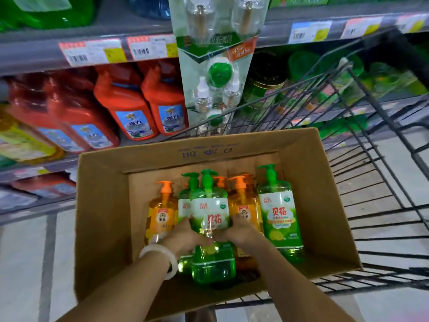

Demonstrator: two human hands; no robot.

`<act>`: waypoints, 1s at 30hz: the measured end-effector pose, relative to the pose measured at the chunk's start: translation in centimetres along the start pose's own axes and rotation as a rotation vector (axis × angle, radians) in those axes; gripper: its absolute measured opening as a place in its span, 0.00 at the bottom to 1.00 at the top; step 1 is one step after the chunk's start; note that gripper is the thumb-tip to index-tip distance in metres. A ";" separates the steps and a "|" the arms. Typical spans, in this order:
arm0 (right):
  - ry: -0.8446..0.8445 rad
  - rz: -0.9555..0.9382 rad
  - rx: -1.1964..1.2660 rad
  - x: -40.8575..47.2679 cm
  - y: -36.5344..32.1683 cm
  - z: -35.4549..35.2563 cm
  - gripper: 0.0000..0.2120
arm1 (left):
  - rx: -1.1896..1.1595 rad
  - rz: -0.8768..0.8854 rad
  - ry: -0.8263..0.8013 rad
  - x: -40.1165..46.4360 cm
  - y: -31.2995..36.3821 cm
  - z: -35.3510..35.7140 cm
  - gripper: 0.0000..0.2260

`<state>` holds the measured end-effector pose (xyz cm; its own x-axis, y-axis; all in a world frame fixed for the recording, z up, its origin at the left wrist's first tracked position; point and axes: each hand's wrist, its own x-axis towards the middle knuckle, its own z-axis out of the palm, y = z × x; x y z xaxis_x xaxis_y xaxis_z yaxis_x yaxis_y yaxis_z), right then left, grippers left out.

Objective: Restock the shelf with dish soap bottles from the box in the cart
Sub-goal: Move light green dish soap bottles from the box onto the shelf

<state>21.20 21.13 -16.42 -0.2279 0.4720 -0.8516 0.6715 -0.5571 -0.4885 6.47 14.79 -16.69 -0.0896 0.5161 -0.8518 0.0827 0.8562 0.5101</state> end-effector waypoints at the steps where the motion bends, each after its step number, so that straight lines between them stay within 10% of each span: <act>1: 0.011 -0.004 0.006 -0.1 0.2 0.1 0.26 | 0.016 0.010 0.019 -0.2 -0.1 0.1 0.21; 15: 0.065 -0.517 -0.002 -10.9 -10.0 7.1 0.25 | 0.105 0.500 0.259 -12.4 0.4 -10.8 0.38; 30: -0.036 -1.151 -0.091 -24.2 -24.9 38.6 0.31 | -0.100 0.844 0.791 -34.4 -15.0 -36.5 0.33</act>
<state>-17.26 -2.79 9.05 -0.7574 0.6476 0.0831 0.1012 0.2422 -0.9649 -27.93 -14.89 9.36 -0.6412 0.7652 0.0582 0.3362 0.2119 0.9176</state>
